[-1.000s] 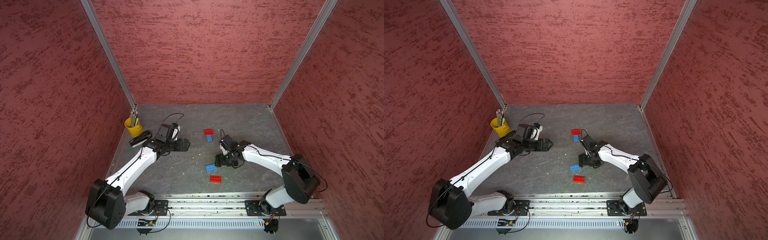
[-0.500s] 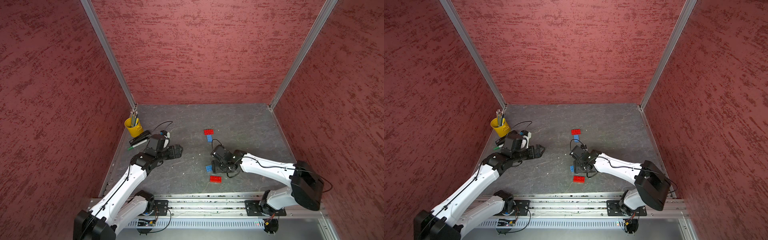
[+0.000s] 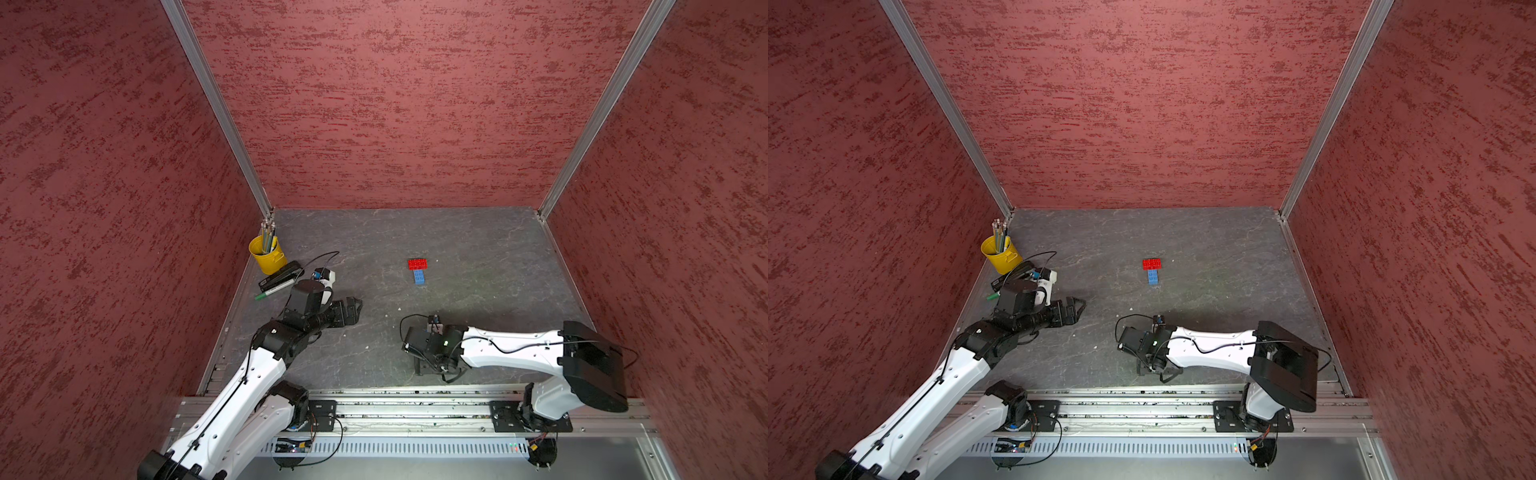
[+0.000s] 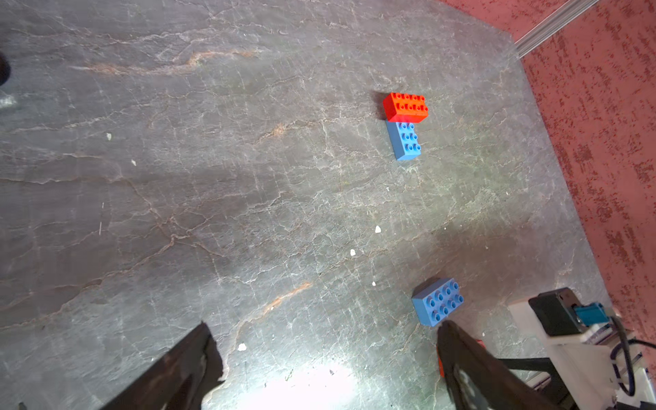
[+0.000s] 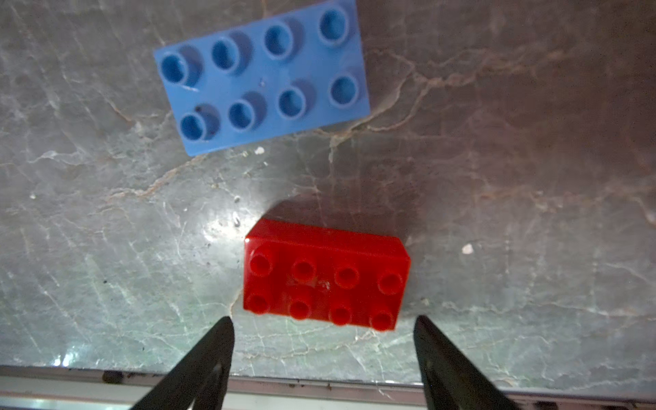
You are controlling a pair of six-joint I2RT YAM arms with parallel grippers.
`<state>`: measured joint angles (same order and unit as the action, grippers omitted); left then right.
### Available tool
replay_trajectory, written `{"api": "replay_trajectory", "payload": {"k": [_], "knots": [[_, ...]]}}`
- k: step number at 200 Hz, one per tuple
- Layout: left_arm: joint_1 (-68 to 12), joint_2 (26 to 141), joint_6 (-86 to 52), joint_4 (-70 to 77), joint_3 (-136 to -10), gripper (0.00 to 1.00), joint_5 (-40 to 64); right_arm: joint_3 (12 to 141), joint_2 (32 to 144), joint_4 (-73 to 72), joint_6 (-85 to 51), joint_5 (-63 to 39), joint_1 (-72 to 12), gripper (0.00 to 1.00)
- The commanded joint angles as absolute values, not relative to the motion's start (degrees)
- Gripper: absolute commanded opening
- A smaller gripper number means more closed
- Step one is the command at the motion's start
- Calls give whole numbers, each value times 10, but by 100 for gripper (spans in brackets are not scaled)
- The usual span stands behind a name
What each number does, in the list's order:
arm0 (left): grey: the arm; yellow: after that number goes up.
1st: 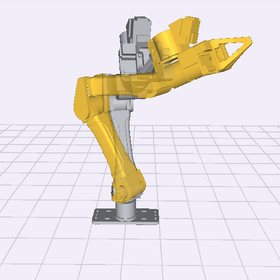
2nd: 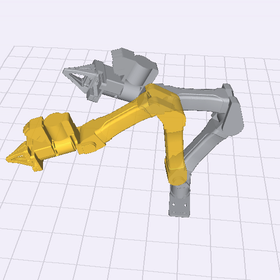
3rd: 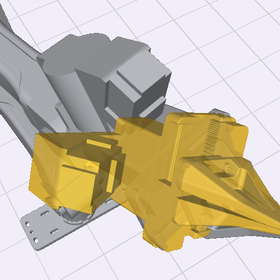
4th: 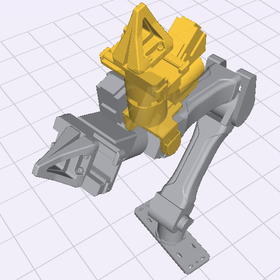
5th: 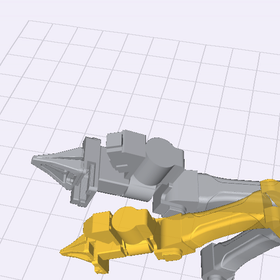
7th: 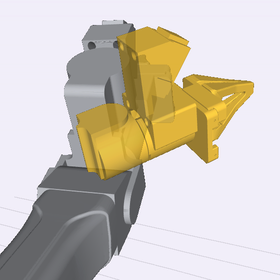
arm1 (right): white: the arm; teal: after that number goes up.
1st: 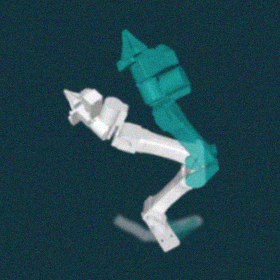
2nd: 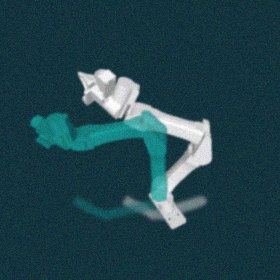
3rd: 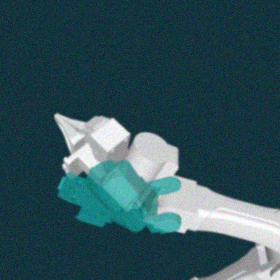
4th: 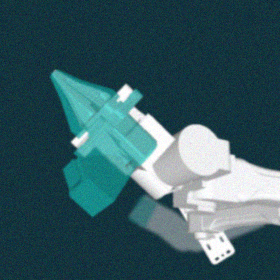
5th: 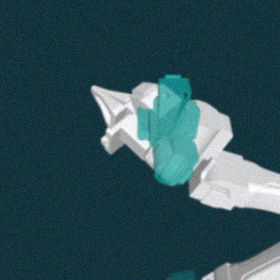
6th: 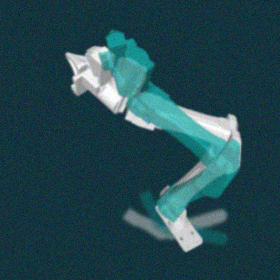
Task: Assemble a rectangle with lego
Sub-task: Pick up the lego brick from the center of the board.
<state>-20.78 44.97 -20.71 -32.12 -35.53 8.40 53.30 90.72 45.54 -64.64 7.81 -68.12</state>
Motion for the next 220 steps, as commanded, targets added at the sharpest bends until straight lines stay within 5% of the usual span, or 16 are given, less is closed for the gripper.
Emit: {"api": "replay_trajectory", "payload": {"k": [1, 54, 117, 166, 220], "knots": [[-204, 441, -188, -308, -350, 100, 81, 559, 924, 479, -667, 108, -685, 80], [-204, 448, -184, -295, -350, 100, 92, 592, 976, 477, -672, 106, -685, 79], [-207, 456, -185, -296, -350, 100, 98, 595, 965, 489, -686, 138, -683, 54], [-207, 477, -182, -304, -387, 100, 121, 617, 923, 522, -619, 123, -675, 50], [-204, 563, -130, -291, -482, 100, 155, 704, 898, 516, -440, 96, -541, 51]]}}
